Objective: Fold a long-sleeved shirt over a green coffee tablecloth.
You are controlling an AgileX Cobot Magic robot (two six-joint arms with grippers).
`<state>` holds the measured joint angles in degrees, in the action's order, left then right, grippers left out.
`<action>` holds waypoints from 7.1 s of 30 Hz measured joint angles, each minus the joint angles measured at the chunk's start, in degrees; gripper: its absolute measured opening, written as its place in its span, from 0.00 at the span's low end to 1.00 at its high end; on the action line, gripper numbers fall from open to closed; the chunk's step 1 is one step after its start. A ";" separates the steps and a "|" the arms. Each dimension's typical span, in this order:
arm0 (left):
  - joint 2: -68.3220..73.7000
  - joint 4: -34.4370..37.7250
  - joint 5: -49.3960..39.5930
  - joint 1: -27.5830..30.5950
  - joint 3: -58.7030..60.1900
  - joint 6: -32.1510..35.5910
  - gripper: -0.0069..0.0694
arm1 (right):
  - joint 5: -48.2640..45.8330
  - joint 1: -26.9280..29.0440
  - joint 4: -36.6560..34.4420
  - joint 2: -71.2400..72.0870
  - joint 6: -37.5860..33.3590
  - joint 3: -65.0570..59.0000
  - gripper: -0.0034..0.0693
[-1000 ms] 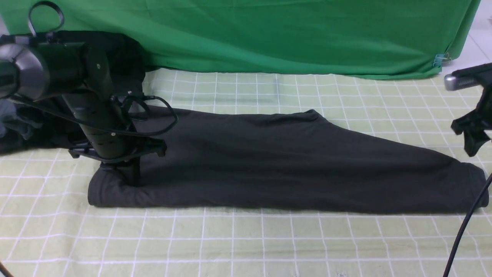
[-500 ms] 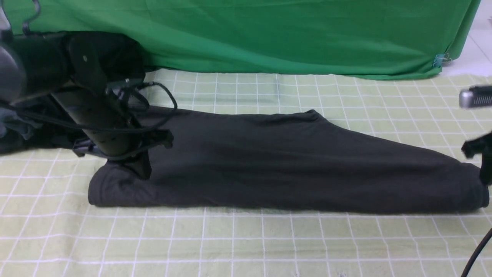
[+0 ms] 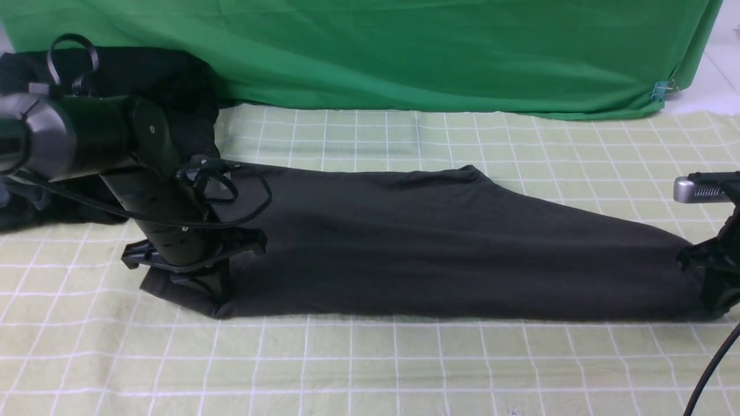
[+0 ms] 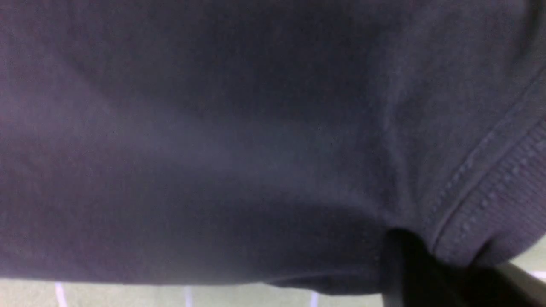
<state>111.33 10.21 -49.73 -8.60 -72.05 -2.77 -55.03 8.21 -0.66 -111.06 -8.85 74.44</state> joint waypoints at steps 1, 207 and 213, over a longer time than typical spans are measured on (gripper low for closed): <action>0.00 0.00 -0.11 0.00 0.00 0.00 0.09 | -0.16 0.00 0.66 0.08 0.37 0.00 0.10; -23.38 -4.94 5.15 -9.42 3.34 -5.11 0.08 | 5.95 -35.02 1.11 18.60 7.86 1.92 0.04; -41.11 -6.56 6.71 -9.42 6.28 -4.93 0.08 | 17.85 -35.02 4.16 43.96 8.85 -2.23 0.04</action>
<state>70.22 3.65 -43.02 -18.03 -65.77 -7.71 -37.18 -26.81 3.49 -67.10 0.00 72.20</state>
